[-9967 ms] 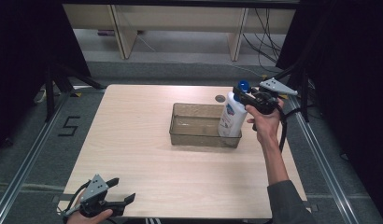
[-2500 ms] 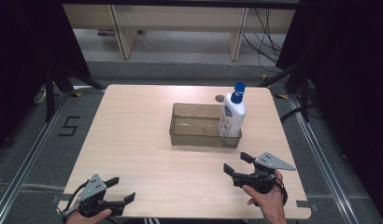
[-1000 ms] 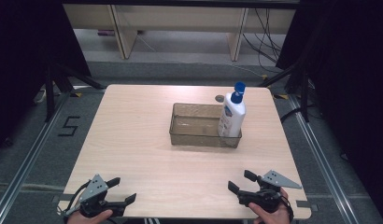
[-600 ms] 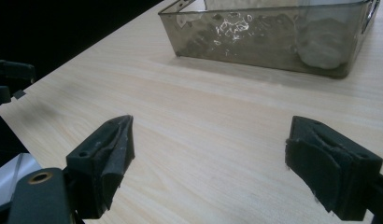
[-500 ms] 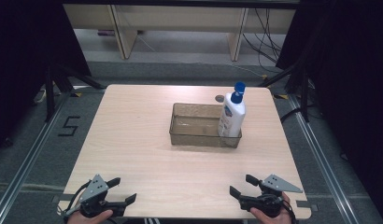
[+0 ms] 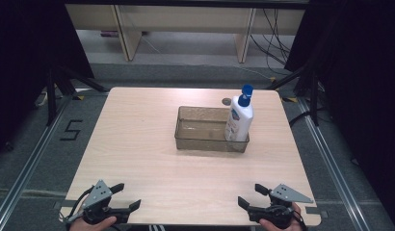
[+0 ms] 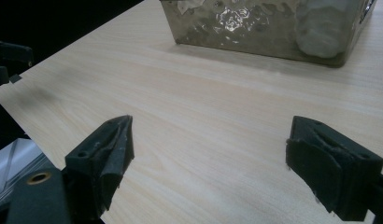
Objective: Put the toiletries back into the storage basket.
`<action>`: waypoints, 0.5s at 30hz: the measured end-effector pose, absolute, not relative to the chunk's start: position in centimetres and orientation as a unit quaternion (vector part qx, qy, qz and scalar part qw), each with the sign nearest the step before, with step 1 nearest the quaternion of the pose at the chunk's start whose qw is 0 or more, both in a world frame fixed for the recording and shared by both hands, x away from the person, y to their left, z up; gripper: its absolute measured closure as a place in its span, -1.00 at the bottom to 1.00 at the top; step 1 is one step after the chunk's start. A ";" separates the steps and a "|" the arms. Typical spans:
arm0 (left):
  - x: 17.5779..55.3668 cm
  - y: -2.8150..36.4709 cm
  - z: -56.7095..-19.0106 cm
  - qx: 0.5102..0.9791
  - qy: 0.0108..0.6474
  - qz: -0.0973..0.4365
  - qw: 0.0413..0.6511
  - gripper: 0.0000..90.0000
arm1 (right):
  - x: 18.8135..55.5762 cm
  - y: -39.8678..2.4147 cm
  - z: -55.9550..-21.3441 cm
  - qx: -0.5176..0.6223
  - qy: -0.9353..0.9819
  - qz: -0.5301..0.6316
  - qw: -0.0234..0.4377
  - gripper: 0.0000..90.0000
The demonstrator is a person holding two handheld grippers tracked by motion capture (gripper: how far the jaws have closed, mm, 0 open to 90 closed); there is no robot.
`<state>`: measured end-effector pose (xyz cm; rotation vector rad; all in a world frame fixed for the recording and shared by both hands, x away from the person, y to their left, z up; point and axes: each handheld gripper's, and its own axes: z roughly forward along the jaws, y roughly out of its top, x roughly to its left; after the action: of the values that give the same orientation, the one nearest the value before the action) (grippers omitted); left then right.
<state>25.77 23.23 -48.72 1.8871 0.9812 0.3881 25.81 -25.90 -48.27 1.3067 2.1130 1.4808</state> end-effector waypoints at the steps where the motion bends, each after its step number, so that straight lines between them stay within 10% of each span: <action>1: 25.8 23.3 -48.7 0.772 0.399 0.159 0.469 -0.66 | 25.9 -26.1 -48.3 0.440 0.732 0.504 0.133 -0.65; 15: 25.8 23.1 -48.8 0.766 0.403 0.157 0.475 -0.66 | 25.6 -25.7 -48.1 0.439 0.740 0.493 0.130 -0.65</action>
<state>25.80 23.11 -48.80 1.8726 0.9853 0.3843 25.57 -25.66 -48.12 1.2758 2.1490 1.4313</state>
